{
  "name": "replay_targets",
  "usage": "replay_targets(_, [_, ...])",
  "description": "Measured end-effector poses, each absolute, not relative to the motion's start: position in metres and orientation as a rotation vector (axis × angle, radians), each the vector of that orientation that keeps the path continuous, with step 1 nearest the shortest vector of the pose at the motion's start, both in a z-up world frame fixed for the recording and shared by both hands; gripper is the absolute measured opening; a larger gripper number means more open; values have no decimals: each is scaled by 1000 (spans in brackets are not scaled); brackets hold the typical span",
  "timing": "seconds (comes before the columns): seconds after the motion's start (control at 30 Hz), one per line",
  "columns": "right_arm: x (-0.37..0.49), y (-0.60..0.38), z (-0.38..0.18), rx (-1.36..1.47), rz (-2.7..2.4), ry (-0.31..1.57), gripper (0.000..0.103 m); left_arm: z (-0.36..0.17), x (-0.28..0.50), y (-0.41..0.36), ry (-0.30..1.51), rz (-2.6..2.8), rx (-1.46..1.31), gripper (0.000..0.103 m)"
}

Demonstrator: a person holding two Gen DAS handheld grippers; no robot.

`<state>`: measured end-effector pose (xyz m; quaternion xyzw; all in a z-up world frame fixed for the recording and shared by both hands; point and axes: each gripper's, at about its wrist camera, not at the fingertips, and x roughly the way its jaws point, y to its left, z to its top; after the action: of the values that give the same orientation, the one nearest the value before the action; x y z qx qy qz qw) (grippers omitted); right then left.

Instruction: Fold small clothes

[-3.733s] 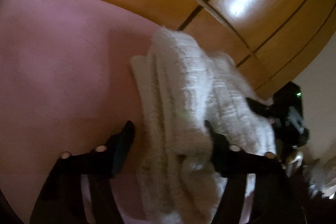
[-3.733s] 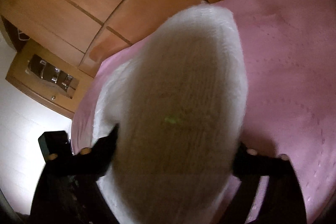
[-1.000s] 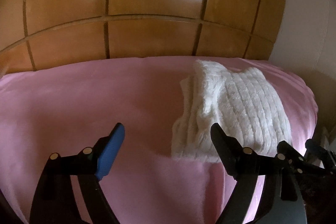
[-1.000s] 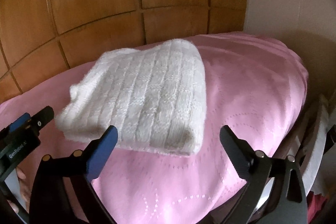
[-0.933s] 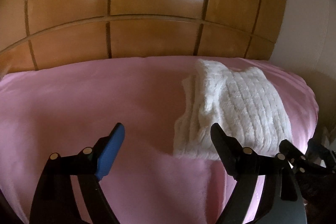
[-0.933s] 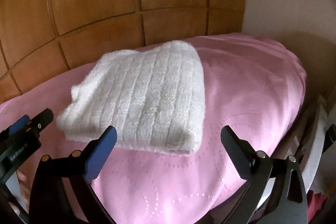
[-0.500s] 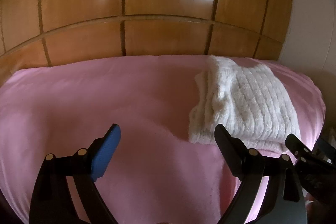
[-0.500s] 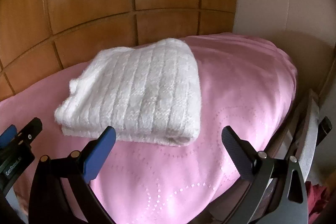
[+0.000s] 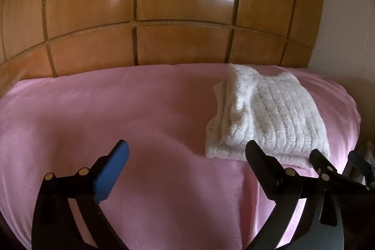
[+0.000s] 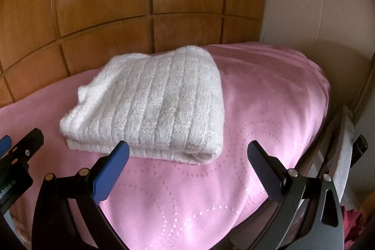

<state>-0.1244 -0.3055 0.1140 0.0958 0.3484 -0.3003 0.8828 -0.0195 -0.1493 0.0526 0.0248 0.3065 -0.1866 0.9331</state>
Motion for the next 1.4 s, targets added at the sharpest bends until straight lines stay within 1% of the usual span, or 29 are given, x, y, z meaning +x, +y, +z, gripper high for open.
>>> replay_targets(1.1, [-123, -307, 110, 202, -600, 733, 101, 61, -20, -148, 597, -383, 48, 98])
replay_targets(1.4, [-126, -319, 118, 237, -587, 699, 101, 50, -12, -147, 653, -335, 28, 98])
